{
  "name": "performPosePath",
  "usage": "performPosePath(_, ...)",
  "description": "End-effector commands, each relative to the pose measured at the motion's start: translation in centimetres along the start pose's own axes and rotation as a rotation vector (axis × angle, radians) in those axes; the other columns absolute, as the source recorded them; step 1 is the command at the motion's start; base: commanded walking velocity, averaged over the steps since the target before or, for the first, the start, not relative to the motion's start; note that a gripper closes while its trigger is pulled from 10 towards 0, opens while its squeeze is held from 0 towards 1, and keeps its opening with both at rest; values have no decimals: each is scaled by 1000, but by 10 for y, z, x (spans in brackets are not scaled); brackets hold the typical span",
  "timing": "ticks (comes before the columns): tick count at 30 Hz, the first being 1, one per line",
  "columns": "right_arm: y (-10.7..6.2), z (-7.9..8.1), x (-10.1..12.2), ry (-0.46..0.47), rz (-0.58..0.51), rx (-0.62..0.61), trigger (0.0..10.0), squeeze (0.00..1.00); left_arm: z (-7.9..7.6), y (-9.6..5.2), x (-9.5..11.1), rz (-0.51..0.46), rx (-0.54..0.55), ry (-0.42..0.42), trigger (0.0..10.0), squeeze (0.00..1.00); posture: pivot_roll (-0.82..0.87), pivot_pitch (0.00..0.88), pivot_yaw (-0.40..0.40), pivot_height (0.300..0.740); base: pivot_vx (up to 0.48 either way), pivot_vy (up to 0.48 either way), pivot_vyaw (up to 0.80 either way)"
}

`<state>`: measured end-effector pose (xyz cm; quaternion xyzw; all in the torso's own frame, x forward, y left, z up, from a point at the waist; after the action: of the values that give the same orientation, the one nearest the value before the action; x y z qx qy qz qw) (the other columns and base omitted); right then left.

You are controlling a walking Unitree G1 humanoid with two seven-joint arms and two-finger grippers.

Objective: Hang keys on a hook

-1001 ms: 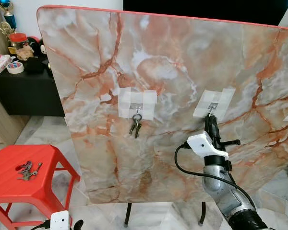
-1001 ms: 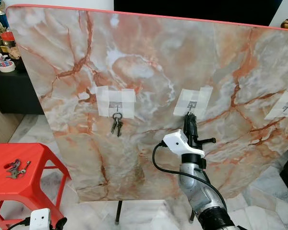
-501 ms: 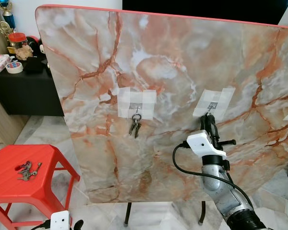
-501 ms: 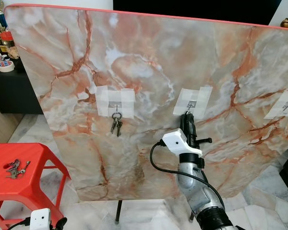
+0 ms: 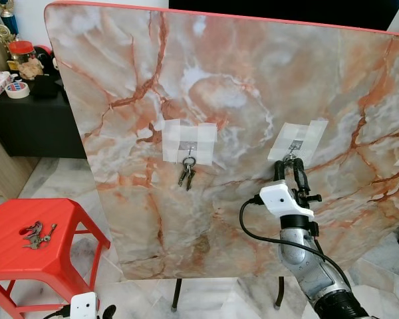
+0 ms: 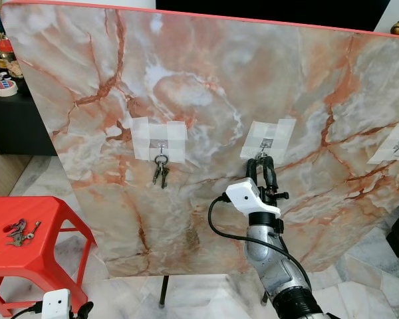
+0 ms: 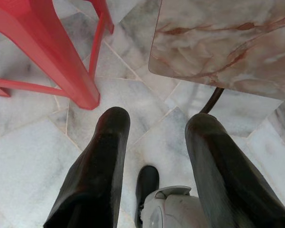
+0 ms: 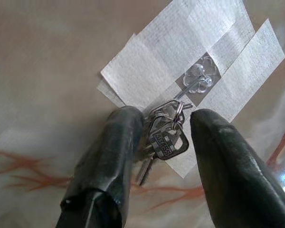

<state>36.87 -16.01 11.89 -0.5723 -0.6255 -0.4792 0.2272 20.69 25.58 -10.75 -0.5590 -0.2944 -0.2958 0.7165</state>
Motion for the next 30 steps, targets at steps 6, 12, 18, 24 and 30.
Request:
performPosePath(6, -9, -1, -5, 71, 28, 13, 10000, 0, -5, -1, -2, 6, -15, 11, 10000, 0, 58, 19, -121, 740, 0, 0, 0)
performPosePath(12, -25, -5, -12, 74, 43, 40, 10000, 0, -6, -1, -3, 9, -17, 14, 10000, 0, 56, 17, -123, 740, 0, 0, 0)
performPosePath(18, -37, -3, -26, 160, 122, 88, 10000, 0, -6, -1, -4, 11, -22, 23, 10000, 0, 46, 19, -121, 740, 0, 0, 0)
performPosePath(24, -83, 21, -107, 414, 616, 71, 10000, 0, -9, -1, -4, 15, -27, 26, 10000, 0, 58, 19, -126, 740, 0, 0, 0)
performPosePath(30, -131, 47, -145, 547, 905, 123, 10000, 0, -7, -1, -6, 23, -24, 36, 10000, 0, 52, 18, -120, 740, 0, 0, 0)
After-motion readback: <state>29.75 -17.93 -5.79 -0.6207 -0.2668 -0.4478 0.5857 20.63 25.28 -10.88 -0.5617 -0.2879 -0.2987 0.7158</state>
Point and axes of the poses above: a point about 5 cm out from each wrist's last joint towards the gripper, its own y axis pointing out of the wrist towards the gripper, its own x axis along the axis of the wrist's last joint, z = x × y, the point moved 6 cm from there along y, pointing out of the wrist towards the gripper, and after that the axes turned 13 degrees about y, right-handed, at the moved point
